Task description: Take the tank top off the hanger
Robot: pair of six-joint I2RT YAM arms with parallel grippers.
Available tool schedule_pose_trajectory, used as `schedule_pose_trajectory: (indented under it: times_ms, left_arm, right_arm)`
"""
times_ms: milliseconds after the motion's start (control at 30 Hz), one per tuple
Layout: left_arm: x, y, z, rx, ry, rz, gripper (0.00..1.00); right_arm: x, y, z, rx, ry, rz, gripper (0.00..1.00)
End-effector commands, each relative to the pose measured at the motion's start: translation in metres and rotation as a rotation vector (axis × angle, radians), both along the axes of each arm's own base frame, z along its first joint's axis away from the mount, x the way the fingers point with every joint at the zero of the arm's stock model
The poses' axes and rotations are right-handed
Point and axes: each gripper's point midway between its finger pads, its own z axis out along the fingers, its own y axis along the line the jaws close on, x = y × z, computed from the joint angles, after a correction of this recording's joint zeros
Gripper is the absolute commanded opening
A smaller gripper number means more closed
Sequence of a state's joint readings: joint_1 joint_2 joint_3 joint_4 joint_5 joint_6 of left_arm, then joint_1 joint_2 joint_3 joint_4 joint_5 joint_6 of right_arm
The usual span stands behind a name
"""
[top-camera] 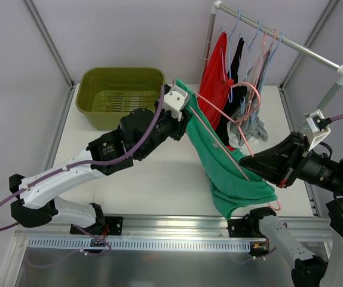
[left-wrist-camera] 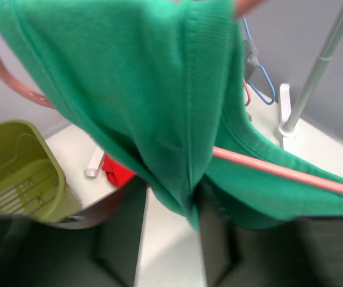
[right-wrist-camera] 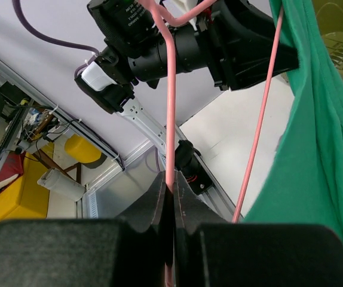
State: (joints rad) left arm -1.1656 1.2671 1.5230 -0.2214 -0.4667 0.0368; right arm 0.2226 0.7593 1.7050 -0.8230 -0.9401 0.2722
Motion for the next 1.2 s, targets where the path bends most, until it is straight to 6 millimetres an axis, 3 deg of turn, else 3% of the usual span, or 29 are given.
schedule_pose_trajectory:
  times_ms: [0,67,167,267,333,433,600,700,800,867,900,933,967,1000,1033,1100,1133,1167]
  left_arm:
    - [0.008,0.019,0.049,-0.11,-0.086,0.099,0.31]
    - [0.008,0.024,0.05,-0.12,-0.084,0.114,0.13]
    - [0.007,0.043,0.054,-0.15,-0.082,0.165,0.08]
    - [0.013,0.086,0.058,-0.193,-0.075,0.337,0.0]
    - [0.014,0.126,0.063,-0.23,-0.074,0.487,0.0]
    - [0.009,0.167,0.068,-0.27,-0.075,0.61,0.0]
    - [0.0,0.202,0.073,-0.305,-0.08,0.674,0.0]
    - [-0.002,0.209,0.071,-0.298,-0.082,0.687,0.0]
    - [-0.01,0.196,0.057,-0.31,-0.063,0.565,0.0]
    - [-0.019,0.172,0.031,-0.331,-0.002,0.431,0.0]
    - [-0.034,0.159,0.031,-0.363,0.014,0.27,0.0]
    - [-0.042,0.143,0.011,-0.357,0.054,0.191,0.0]
    - [-0.05,0.134,0.004,-0.36,0.074,0.122,0.0]
    - [-0.065,0.118,-0.007,-0.346,0.101,-0.003,0.0]
    - [-0.074,0.108,-0.013,-0.34,0.123,-0.072,0.0]
    - [-0.091,0.086,-0.026,-0.296,0.157,-0.211,0.0]
    - [-0.107,0.07,-0.038,-0.26,0.187,-0.322,0.0]
    - [-0.109,0.064,-0.044,-0.244,0.209,-0.34,0.0]
  right_arm:
    - [-0.017,0.001,0.021,0.031,-0.12,0.056,0.0]
    - [-0.016,0.001,0.019,0.029,-0.12,0.054,0.0]
    - [-0.011,0.002,0.014,0.02,-0.109,0.056,0.0]
    - [-0.009,0.006,0.008,0.009,-0.082,0.105,0.0]
    - [-0.01,0.009,0.006,0.004,-0.069,0.145,0.0]
    - [-0.016,0.013,0.007,0.013,-0.06,0.216,0.0]
    - [-0.034,0.019,0.014,0.016,-0.085,0.372,0.0]
    - [-0.036,0.02,0.018,0.019,-0.109,0.4,0.0]
    - [-0.023,0.022,0.025,0.05,-0.193,0.324,0.0]
    - [-0.005,0.022,0.031,0.099,-0.225,0.222,0.0]
    - [0.001,0.022,0.033,0.123,-0.251,0.188,0.0]
    - [0.011,0.021,0.039,0.192,-0.306,0.136,0.0]
    - [0.017,0.02,0.042,0.233,-0.33,0.106,0.0]
    - [0.017,0.016,0.062,0.311,-0.449,0.081,0.0]
    - [0.038,0.017,0.055,0.358,-0.431,0.017,0.0]
    - [0.052,0.016,0.061,0.451,-0.435,-0.021,0.0]
    - [0.051,0.012,0.075,0.524,-0.505,-0.029,0.0]
    - [0.076,0.017,0.068,0.556,-0.467,-0.072,0.0]
